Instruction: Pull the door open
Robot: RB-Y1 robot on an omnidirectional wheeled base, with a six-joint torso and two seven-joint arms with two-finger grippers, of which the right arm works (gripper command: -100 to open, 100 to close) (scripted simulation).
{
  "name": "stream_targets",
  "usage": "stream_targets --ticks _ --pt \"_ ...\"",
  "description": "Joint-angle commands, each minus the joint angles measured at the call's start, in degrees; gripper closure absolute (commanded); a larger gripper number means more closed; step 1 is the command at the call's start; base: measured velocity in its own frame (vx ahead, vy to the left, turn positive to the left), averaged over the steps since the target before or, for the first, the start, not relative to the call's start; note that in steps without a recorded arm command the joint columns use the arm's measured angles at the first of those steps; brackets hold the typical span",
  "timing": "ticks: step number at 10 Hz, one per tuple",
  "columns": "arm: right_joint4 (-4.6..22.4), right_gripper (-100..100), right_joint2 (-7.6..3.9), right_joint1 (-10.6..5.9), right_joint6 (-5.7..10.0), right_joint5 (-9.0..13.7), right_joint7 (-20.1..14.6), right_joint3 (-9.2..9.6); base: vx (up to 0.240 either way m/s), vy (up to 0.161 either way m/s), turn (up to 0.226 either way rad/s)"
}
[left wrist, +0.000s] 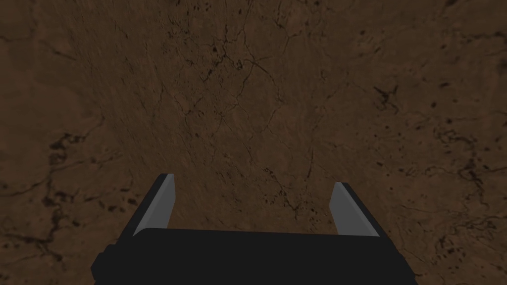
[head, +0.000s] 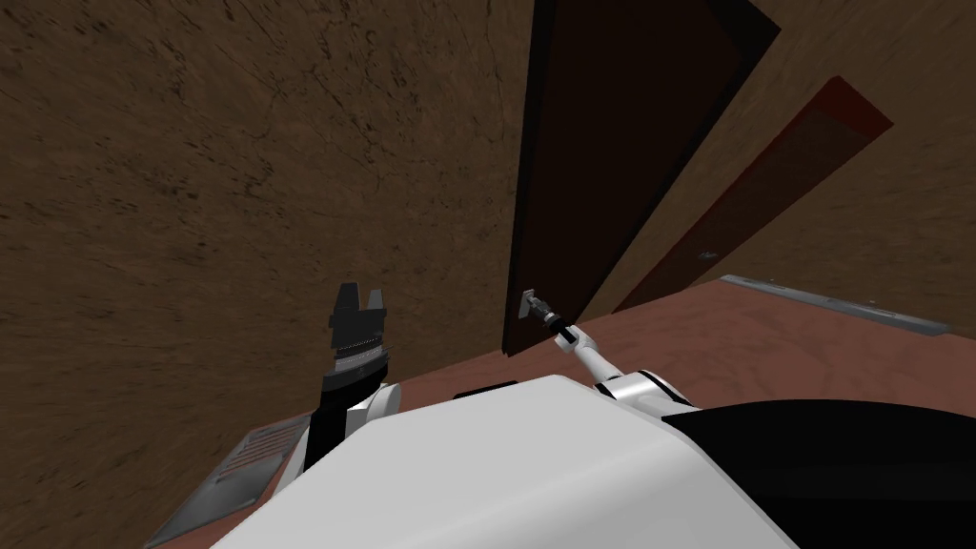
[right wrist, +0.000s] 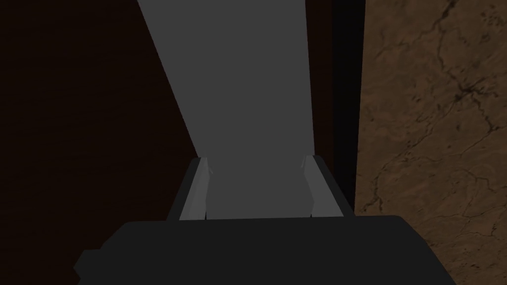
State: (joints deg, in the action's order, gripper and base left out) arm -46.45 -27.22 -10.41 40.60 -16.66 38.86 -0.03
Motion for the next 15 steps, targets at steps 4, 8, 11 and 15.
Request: stream_targets --ticks 4,8,11,15 --pt "0.76 100 0.35 -0.98 -0.35 3.45 -6.11 -0.42 -0.053 -0.069 0.095" --pt "0.89 100 0.91 -1.44 -0.95 6.15 -11.09 -0.41 -0.055 -0.072 0.091" --pt "0.98 100 1.3 -1.76 -1.36 8.05 -14.57 -0.41 -0.044 -0.053 0.077" --pt "1.13 100 1.96 -2.3 -2.07 11.25 -19.86 -0.4 -0.055 -0.057 0.097"
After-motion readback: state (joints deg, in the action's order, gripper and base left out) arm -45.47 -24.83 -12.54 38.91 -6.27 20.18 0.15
